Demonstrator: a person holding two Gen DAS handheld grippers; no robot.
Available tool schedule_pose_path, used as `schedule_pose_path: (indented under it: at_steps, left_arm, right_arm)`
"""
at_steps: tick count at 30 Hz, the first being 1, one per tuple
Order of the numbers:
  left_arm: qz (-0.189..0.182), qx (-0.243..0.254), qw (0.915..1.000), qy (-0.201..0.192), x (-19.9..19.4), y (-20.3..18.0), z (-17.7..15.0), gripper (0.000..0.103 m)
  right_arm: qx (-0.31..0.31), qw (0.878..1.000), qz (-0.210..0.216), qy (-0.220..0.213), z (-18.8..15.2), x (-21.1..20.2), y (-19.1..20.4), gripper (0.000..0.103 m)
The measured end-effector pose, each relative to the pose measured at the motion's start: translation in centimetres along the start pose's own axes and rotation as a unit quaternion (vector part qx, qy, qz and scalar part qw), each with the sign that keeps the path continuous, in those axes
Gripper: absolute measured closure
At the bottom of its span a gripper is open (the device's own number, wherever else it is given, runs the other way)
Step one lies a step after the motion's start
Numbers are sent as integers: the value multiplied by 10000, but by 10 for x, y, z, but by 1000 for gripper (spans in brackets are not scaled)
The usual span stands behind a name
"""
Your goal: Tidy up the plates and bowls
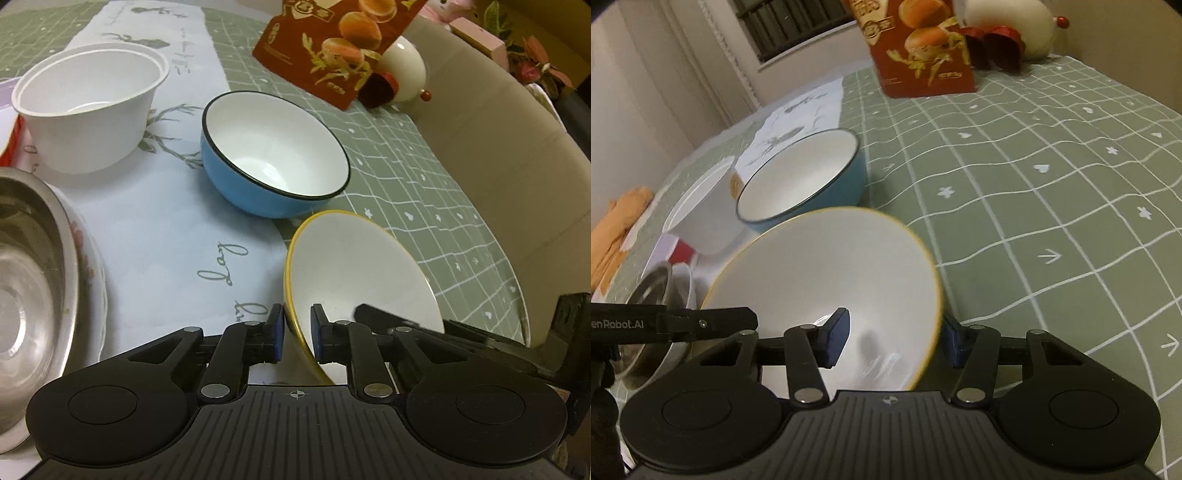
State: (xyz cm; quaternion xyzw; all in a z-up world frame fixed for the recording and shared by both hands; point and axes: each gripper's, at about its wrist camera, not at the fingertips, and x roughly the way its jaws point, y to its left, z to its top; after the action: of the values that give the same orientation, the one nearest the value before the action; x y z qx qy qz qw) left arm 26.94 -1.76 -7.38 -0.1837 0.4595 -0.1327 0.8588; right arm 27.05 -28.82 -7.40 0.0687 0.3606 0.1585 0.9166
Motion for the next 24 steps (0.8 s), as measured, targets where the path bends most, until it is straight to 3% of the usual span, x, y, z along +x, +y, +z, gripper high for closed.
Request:
schedule_pose_path:
  at_steps: [4,11,16,24]
  left_arm:
    - [73,-173,9997,129,-4,12,-2,86]
    - [261,-441,9987,-40,-30,38,-8,86]
    - [446,-423,9981,-95,-38,43,-7,86]
    - [522,-611,9964,-251,-44,57,-3,86]
  right_arm:
    - [-262,9996,-82,-67,-2,-5,23,41]
    - [-317,9990,309,112,0,4,50,40]
    - [-473,9985,271,24,-1,14,70,33]
    - [-431,9974,550,171,-2,22,82,33]
